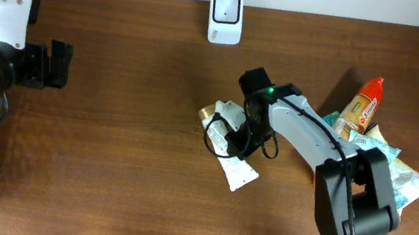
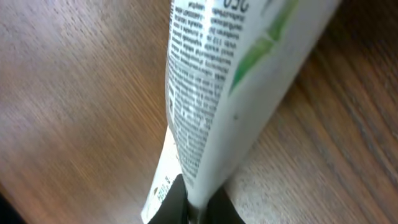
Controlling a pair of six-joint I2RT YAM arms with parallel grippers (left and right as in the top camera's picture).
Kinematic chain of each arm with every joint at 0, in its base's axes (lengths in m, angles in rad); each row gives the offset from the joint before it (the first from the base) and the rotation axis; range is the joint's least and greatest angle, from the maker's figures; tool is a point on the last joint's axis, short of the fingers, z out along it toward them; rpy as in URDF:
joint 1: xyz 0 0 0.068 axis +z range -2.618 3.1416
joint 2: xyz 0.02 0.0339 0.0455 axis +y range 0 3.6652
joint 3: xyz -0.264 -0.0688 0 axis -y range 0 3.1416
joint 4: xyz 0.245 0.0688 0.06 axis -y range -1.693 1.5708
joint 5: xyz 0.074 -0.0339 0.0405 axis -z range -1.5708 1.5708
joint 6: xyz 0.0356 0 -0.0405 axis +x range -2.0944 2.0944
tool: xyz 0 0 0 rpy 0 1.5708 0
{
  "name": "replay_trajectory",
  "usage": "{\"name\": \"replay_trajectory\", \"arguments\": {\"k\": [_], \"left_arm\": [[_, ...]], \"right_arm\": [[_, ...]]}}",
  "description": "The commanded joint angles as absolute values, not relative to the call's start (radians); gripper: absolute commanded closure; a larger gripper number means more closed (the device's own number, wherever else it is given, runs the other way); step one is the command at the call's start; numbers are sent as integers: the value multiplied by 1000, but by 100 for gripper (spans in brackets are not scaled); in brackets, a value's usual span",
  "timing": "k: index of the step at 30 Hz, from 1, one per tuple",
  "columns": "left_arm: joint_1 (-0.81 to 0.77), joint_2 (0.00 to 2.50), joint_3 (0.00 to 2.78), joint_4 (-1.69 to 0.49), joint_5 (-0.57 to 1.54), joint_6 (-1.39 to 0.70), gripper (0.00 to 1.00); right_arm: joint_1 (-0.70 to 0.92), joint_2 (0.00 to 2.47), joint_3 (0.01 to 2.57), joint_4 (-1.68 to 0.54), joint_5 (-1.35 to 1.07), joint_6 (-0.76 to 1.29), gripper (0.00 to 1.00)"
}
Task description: Scan the item barcode
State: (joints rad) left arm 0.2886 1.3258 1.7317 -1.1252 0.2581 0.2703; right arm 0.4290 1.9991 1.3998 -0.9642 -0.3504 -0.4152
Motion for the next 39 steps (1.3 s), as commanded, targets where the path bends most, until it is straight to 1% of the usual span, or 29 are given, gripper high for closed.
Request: {"name": "replay_trajectory", "arguments": {"k": [1, 3, 5, 6, 7, 9, 11, 12, 13, 16, 19, 24, 28, 31, 34, 36, 38, 39], "left_arm": [[291, 1320, 1739, -1125, 270, 286, 1], [291, 1320, 1739, -1137, 270, 286, 1], [291, 1320, 1739, -1149, 270, 286, 1], [291, 1320, 1739, -1150, 270, 286, 1], [291, 1320, 1739, -1150, 269, 286, 1], [291, 1320, 1739, -1150, 269, 286, 1], [291, 1320, 1739, -1150, 270, 286, 1], [291, 1320, 1739, -1150, 269, 286, 1], [291, 1320, 1739, -1150, 269, 286, 1], [291, 1320, 1739, -1150, 270, 286, 1], [291, 1320, 1739, -1150, 269, 286, 1], [291, 1320, 1739, -1150, 269, 286, 1], [291, 1320, 1739, -1151, 269, 286, 1], [291, 1320, 1739, -1158, 269, 286, 1], [291, 1320, 1739, -1158, 269, 286, 1], [291, 1320, 1739, -1158, 269, 286, 1], [291, 1320, 1739, -1158, 269, 286, 1], [291, 1320, 1739, -1158, 269, 286, 1]], "right_arm": [[429, 2086, 1401, -961, -321, -441, 93], [429, 2107, 1401, -961, -331, -441, 88], [429, 2129, 1401, -967, -344, -441, 78], [429, 2141, 1390, -974, -367, -441, 77], [432, 2144, 1380, -976, -370, -441, 80], [432, 2144, 1349, -986, -371, -441, 83], [431, 2144, 1327, -985, -385, -440, 87], [431, 2144, 1327, -985, -385, -440, 93], [431, 2144, 1328, -984, -393, -434, 96], [382, 2103, 1391, -1038, -623, -407, 96], [303, 1963, 1473, -1062, -891, -408, 96], [232, 1760, 1525, -1059, -1052, -402, 96], [187, 1621, 1546, -1058, -1066, -340, 96], [175, 1527, 1549, -1059, -1066, -331, 96], [175, 1506, 1549, -1058, -1060, -332, 96], [184, 1509, 1549, -1027, -886, -318, 96], [245, 1539, 1549, -917, -559, -191, 96], [290, 1559, 1549, -853, -405, -169, 96]]}}
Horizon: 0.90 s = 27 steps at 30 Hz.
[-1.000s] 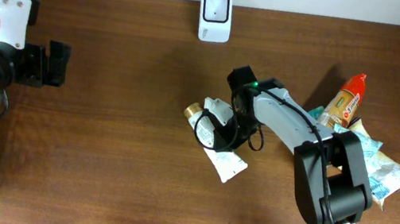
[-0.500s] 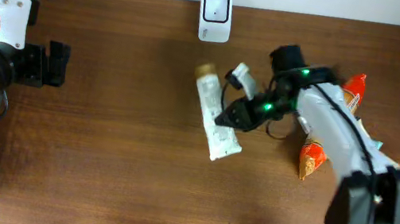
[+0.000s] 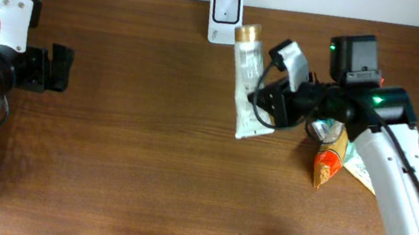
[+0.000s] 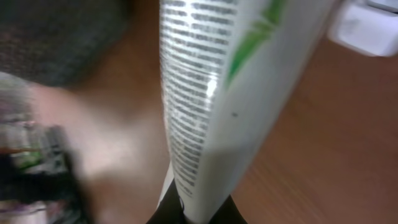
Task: Scan the item barcode
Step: 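Hold the white tube up to the white scanner window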
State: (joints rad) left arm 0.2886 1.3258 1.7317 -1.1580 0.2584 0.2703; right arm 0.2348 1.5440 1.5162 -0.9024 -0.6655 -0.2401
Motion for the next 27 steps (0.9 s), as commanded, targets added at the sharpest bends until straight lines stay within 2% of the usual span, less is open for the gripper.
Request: {"name": "replay_trajectory", "arguments": {"k": [1, 2, 3, 6, 8, 12, 17, 27], "left_arm": [[291, 1320, 1739, -1158, 269, 286, 1], [291, 1320, 1739, -1158, 269, 286, 1], [291, 1320, 1739, -1158, 269, 286, 1], [291, 1320, 1739, -1158, 269, 286, 1], [291, 1320, 1739, -1159, 269, 286, 1], [291, 1320, 1739, -1162, 269, 286, 1], [291, 1320, 1739, -1162, 269, 286, 1], [291, 1320, 1739, -1165, 269, 286, 1]], "right_arm": [[357, 1587, 1549, -759, -186, -170, 96], [426, 1635, 1549, -614, 99, -172, 96], [457, 1670, 1549, -524, 221, -209, 96], [484, 1826, 1549, -212, 405, -337, 96], [482, 2035, 1549, 192, 620, -606, 96], [446, 2313, 1549, 728, 615, -1051, 96], [403, 2378, 1582, 744, 591, -1055, 96], [389, 2376, 1647, 630, 419, -1032, 96]]}}
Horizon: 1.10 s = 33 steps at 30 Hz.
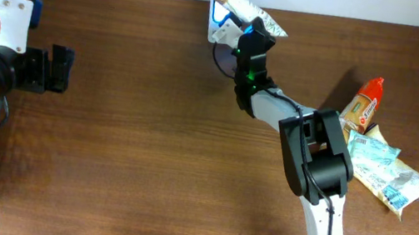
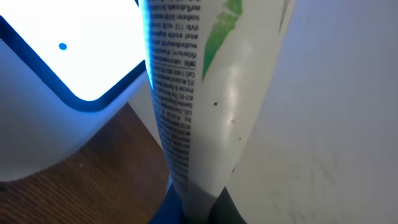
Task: Scan the item barcode
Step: 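Hold the white tube up to the white scanner window, then place the white tube on the right-side pile and release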
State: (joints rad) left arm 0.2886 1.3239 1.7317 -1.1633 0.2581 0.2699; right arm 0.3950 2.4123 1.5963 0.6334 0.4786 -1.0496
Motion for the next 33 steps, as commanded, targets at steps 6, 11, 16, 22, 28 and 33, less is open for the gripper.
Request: {"name": "replay_trajectory", "arguments": {"k": [6, 11, 16, 22, 28, 33], "left_arm": [[291, 1320, 1739, -1165, 269, 286, 1], [291, 1320, 1739, -1169, 269, 286, 1], [291, 1320, 1739, -1169, 269, 286, 1], [291, 1320, 1739, -1169, 269, 286, 1], [291, 1320, 1739, -1169, 269, 286, 1], [291, 1320, 1739, -1169, 269, 286, 1]], "right_arm": [[392, 2376, 1647, 617, 445, -1032, 96], [392, 2186, 1647, 341, 484, -840, 96], [390, 1827, 1647, -247, 213, -233, 96], [292, 1692, 1618, -1135, -159, 185, 96], [241, 1729, 1267, -986, -146, 230, 96], [66, 1729, 1141, -954, -78, 214, 45]]}}
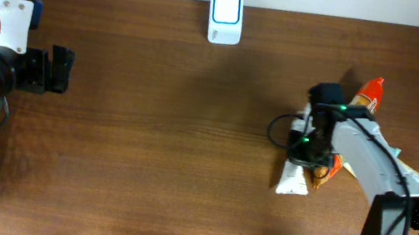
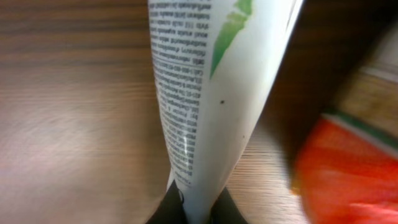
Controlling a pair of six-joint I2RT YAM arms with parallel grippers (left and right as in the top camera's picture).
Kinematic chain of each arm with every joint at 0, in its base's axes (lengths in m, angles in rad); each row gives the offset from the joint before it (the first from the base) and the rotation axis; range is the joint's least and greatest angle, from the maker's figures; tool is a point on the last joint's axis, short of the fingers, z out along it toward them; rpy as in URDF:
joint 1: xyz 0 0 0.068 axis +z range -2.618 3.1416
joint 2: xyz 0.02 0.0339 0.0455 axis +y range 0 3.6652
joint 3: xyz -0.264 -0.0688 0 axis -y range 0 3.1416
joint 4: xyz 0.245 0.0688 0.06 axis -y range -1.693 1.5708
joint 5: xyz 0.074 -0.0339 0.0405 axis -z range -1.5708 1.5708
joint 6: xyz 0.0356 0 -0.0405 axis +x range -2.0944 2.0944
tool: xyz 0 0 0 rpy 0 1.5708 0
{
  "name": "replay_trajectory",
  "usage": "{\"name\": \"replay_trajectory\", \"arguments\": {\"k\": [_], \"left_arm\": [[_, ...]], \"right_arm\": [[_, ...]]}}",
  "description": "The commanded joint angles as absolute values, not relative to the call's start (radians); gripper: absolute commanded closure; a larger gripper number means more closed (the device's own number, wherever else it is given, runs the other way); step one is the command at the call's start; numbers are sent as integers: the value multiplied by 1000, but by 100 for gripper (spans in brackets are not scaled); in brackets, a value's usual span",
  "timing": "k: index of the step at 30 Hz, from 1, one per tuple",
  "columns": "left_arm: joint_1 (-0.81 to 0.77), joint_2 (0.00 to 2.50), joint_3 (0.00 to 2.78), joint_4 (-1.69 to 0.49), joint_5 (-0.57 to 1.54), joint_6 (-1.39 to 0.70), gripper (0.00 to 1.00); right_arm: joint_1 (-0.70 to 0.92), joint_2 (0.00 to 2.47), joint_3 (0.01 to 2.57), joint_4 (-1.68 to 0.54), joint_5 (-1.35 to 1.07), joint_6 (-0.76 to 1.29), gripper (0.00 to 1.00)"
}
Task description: Scan the item barcode
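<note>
A white tube printed with black text and a green mark (image 2: 211,93) fills the right wrist view. My right gripper (image 2: 194,208) is shut on its flat end. From overhead the right gripper (image 1: 307,143) is at the table's right middle, and the tube (image 1: 291,179) points toward the front edge; whether it touches the wood cannot be told. The white barcode scanner (image 1: 227,6) stands at the back edge, far from the tube. My left gripper (image 1: 57,70) stays at the far left, with nothing near it.
An orange-red packet (image 1: 367,96) lies right beside the right gripper and shows as a red blur (image 2: 339,168) in the wrist view. Several pale snack packets (image 1: 408,176) are piled at the right edge. The wooden table (image 1: 145,150) spreads between the arms.
The right gripper held the tube against the lit scanner at the back edge. Now it holds the tube at the right middle of the table, beside the orange-red packet.
The right gripper was shut on the tube near the table's middle. Then it held the tube higher, close to the scanner, and after that right in front of the scanner's lit face. Now the tube is over by the packet pile, still gripped. The left arm stayed still.
</note>
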State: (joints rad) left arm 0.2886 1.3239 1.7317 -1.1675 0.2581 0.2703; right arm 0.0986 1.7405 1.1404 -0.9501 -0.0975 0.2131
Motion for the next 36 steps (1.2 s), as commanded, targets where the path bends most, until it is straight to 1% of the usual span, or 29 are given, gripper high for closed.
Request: {"name": "replay_trajectory", "arguments": {"k": [1, 2, 3, 6, 7, 8, 9, 10, 12, 16, 18, 20, 21, 23, 24, 25, 26, 27, 29, 30, 31, 32, 33, 34, 36], "left_arm": [[291, 1320, 1739, -1169, 269, 286, 1], [291, 1320, 1739, -1169, 269, 286, 1], [291, 1320, 1739, -1169, 269, 286, 1], [291, 1320, 1739, -1169, 269, 286, 1], [291, 1320, 1739, -1169, 269, 286, 1], [291, 1320, 1739, -1169, 269, 286, 1], [291, 1320, 1739, -1169, 269, 286, 1], [291, 1320, 1739, -1169, 269, 286, 1], [291, 1320, 1739, -1169, 269, 286, 1], [291, 1320, 1739, -1169, 269, 286, 1], [291, 1320, 1739, -1169, 269, 286, 1], [291, 1320, 1739, -1170, 269, 286, 1], [291, 1320, 1739, -1169, 269, 286, 1], [291, 1320, 1739, -1170, 269, 286, 1], [291, 1320, 1739, -1170, 269, 286, 1], [291, 1320, 1739, -1169, 269, 286, 1], [291, 1320, 1739, -1169, 269, 286, 1], [291, 1320, 1739, -1170, 269, 286, 1], [291, 1320, 1739, -1170, 269, 286, 1], [291, 1320, 1739, -1170, 269, 286, 1], [291, 1320, 1739, -1170, 269, 286, 1], [291, 1320, 1739, -1170, 269, 286, 1], [291, 1320, 1739, -1170, 269, 286, 1], [291, 1320, 1739, -1170, 269, 286, 1], [291, 1320, 1739, -1171, 269, 286, 1]], "right_arm": [[65, 1729, 1160, -973, -94, 213, 33], [67, 1727, 1222, -1025, -155, 147, 29], [73, 1718, 1332, -1103, -174, 130, 27], [126, 1671, 1655, -1296, -192, 104, 26], [169, 1639, 1836, -1389, -192, 105, 27], [201, 1618, 1944, -1446, -192, 105, 27], [235, 1595, 2049, -1496, -192, 105, 1], [272, 1558, 2185, -1559, -188, 105, 2], [282, 1510, 2245, -1569, -187, 104, 2], [280, 1394, 2246, -1699, -2, 105, 1], [281, 1311, 2245, -1698, 72, 104, 1], [276, 1287, 2223, -1691, 191, 104, 1], [234, 1256, 2153, -1628, 191, 104, 2], [186, 1161, 1932, -1393, 163, 60, 2], [160, 1059, 1701, -1148, 81, -41, 2], [141, 974, 1502, -940, 50, -91, 2], [126, 850, 1237, -669, 37, -101, 2], [115, 727, 998, -463, 33, -101, 2], [100, 548, 672, -184, 33, -101, 1], [96, 472, 550, -91, 33, -101, 2], [96, 344, 369, 30, 33, -101, 2], [96, 248, 255, 78, 33, -100, 2], [96, 138, 141, 98, 33, -97, 1], [96, 79, 88, 98, 28, -97, 2], [98, 22, 26, 97, 26, -97, 2]]}}
